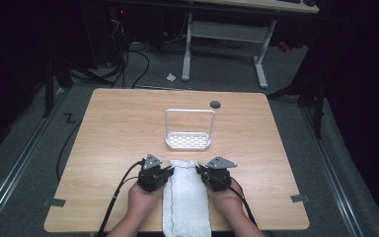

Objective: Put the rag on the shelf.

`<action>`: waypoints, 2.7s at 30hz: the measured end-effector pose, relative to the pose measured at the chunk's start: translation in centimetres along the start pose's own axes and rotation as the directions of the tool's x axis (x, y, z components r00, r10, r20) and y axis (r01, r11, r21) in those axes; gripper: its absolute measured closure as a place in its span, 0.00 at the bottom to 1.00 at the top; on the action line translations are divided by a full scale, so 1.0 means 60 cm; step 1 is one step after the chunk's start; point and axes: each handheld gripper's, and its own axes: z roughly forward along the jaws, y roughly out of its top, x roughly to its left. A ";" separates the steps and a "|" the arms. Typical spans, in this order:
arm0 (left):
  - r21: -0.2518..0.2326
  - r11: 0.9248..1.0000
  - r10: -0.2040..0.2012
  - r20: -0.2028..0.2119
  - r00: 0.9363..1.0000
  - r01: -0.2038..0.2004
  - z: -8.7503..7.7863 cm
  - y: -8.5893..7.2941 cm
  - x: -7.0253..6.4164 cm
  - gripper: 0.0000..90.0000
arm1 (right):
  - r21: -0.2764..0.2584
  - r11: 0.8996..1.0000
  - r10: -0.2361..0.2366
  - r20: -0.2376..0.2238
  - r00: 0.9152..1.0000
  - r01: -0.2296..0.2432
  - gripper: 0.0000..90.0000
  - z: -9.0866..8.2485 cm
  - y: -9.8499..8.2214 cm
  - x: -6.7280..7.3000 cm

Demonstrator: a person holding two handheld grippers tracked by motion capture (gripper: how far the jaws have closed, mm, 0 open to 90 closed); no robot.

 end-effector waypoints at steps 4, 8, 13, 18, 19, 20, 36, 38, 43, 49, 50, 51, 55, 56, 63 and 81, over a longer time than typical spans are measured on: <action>-0.116 0.993 0.028 -0.027 0.999 -0.031 -0.022 0.012 -0.022 0.94 | -0.091 0.995 -0.026 0.029 0.999 0.028 0.95 -0.025 0.010 0.013; -0.209 0.977 0.045 -0.045 0.998 -0.053 -0.047 0.026 -0.040 0.94 | -0.174 0.983 -0.046 0.059 0.997 0.055 0.95 -0.049 0.024 0.025; -0.288 0.956 0.050 -0.045 0.998 -0.061 -0.077 0.050 -0.050 0.94 | -0.256 0.962 -0.073 0.082 0.994 0.091 0.95 -0.079 0.049 0.036; -0.354 0.931 0.072 -0.051 0.996 -0.085 -0.105 0.076 -0.062 0.94 | -0.317 0.941 -0.092 0.090 0.992 0.116 0.95 -0.103 0.073 0.041; -0.370 0.924 0.081 -0.056 0.995 -0.096 -0.112 0.082 -0.066 0.94 | -0.329 0.937 -0.094 0.094 0.991 0.120 0.95 -0.109 0.078 0.042; -0.384 0.918 0.086 -0.057 0.995 -0.101 -0.117 0.087 -0.070 0.94 | -0.342 0.932 -0.096 0.096 0.991 0.123 0.95 -0.116 0.085 0.042; -0.511 0.835 0.183 -0.094 0.979 -0.205 -0.174 0.164 -0.109 0.94 | -0.482 0.859 -0.124 0.136 0.983 0.175 0.95 -0.192 0.164 0.047; -0.517 0.829 0.188 -0.100 0.977 -0.213 -0.176 0.170 -0.110 0.94 | -0.494 0.851 -0.125 0.140 0.982 0.178 0.95 -0.198 0.171 0.045; -0.531 0.817 0.199 -0.105 0.974 -0.224 -0.181 0.183 -0.110 0.94 | -0.513 0.839 -0.126 0.142 0.982 0.181 0.95 -0.208 0.185 0.042; -0.536 0.813 0.205 -0.103 0.973 -0.228 -0.182 0.188 -0.110 0.94 | -0.518 0.834 -0.133 0.143 0.981 0.188 0.95 -0.210 0.191 0.042; -0.535 0.814 0.206 -0.102 0.973 -0.228 -0.182 0.190 -0.109 0.94 | -0.519 0.834 -0.130 0.142 0.981 0.186 0.95 -0.210 0.191 0.041; -0.535 0.814 0.205 -0.102 0.973 -0.228 -0.181 0.192 -0.108 0.94 | -0.519 0.834 -0.129 0.143 0.981 0.185 0.95 -0.210 0.192 0.040; -0.532 0.818 0.197 -0.100 0.975 -0.220 -0.173 0.200 -0.103 0.94 | -0.517 0.836 -0.126 0.146 0.981 0.184 0.95 -0.207 0.198 0.034; -0.531 0.819 0.195 -0.099 0.976 -0.218 -0.171 0.202 -0.102 0.94 | -0.515 0.837 -0.126 0.147 0.981 0.185 0.95 -0.206 0.203 0.031; -0.535 0.820 0.181 -0.096 0.979 -0.204 -0.154 0.244 -0.087 0.94 | -0.524 0.833 -0.111 0.154 0.982 0.176 0.95 -0.195 0.230 0.012; -0.505 0.837 0.164 -0.138 0.977 -0.212 -0.099 0.353 -0.023 0.94 | -0.518 0.844 -0.062 0.163 0.985 0.139 0.95 -0.153 0.330 -0.059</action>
